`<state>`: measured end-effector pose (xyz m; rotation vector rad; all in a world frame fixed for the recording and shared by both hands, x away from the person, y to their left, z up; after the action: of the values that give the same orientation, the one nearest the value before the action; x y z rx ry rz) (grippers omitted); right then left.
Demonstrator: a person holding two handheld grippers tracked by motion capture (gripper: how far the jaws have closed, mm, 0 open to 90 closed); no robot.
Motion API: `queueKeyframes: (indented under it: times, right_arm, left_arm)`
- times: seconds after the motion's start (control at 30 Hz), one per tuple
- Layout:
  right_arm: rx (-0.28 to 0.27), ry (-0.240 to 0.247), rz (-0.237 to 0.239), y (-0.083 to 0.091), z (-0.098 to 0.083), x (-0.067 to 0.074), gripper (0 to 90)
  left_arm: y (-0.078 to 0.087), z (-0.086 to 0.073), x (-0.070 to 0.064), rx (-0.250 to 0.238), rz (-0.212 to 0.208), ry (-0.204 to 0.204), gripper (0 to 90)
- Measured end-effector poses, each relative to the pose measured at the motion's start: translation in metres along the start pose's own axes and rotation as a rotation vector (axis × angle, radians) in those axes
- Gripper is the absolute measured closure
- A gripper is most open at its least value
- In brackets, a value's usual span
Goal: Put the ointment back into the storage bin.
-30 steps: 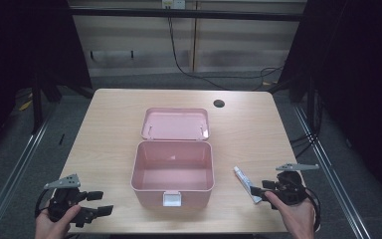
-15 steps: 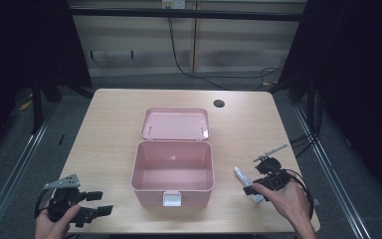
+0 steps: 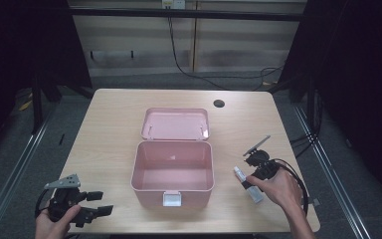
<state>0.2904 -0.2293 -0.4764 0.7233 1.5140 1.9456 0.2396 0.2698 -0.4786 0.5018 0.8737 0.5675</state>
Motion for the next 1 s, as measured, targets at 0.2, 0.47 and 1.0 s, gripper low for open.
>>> queueKeyframes:
  times: [0.2,0.47,1.0]
  right_arm:
    - [0.072,-0.002,-0.006,-0.013,0.003,-0.005,61.0]
    - [0.129,0.013,-0.023,-0.024,0.005,-0.007,64.2]
    - [0.229,0.031,-0.044,-0.034,0.014,-0.004,70.6]
  left_arm:
    - [0.0,0.0,0.0,-0.002,0.0,0.0,22.9]
    - [0.0,0.0,0.0,-0.001,-0.003,-0.003,22.9]
    - [0.0,0.0,-0.001,0.003,-0.004,-0.004,22.9]
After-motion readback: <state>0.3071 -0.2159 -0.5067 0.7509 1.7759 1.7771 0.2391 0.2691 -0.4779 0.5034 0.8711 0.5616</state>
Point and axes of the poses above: each handheld gripper's, and its own axes: y roughly backward along the jaws, z roughly out of its top, x roughly to its left, the point moved 4 cm from there along -y, roughly forward along the jaws, and after that the axes turned 15 degrees about y, right-handed, at the moved point
